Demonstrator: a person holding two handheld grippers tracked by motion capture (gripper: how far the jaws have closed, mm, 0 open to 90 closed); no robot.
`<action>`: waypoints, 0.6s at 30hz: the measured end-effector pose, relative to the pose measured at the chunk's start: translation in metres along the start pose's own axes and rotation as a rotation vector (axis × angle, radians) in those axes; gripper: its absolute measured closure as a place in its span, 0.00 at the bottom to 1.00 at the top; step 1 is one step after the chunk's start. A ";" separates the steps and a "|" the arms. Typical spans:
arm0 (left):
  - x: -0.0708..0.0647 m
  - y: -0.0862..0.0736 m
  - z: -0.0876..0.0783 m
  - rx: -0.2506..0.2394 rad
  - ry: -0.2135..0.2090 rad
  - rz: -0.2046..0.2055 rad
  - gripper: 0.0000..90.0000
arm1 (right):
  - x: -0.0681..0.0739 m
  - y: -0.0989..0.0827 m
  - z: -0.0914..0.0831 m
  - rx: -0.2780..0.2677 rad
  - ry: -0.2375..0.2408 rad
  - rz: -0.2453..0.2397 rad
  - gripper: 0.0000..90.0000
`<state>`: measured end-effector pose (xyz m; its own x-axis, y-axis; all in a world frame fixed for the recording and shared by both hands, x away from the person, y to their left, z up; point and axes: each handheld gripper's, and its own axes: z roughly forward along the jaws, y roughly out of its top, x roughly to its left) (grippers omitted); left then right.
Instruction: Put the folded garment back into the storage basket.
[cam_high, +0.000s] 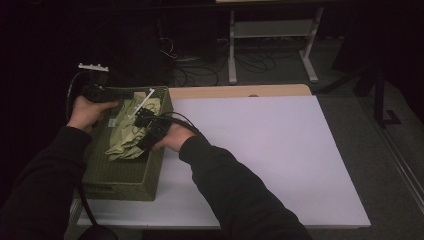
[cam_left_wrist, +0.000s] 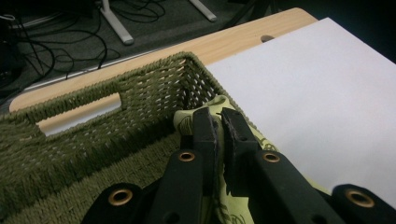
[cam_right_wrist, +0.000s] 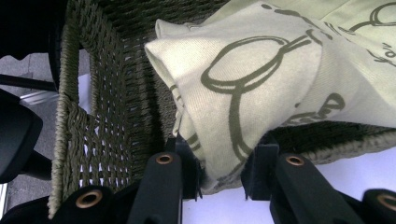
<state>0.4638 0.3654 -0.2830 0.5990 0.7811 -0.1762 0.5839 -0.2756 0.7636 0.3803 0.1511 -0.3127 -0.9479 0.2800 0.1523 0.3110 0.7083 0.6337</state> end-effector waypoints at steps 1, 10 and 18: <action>0.000 -0.001 0.000 0.000 -0.001 -0.003 0.93 | 0.000 0.000 0.002 0.002 0.002 -0.002 0.78; 0.006 -0.010 0.005 0.019 0.004 -0.024 0.93 | 0.001 0.001 0.010 0.014 0.019 -0.007 0.73; 0.008 -0.015 0.006 0.031 0.006 -0.035 0.93 | 0.006 0.000 0.006 0.004 0.042 -0.021 0.64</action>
<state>0.4632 0.3725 -0.3001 0.5749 0.7938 -0.1983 0.6212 -0.2657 0.7373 0.3754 0.1565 -0.3162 -0.9563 0.2374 0.1704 0.2909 0.7167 0.6338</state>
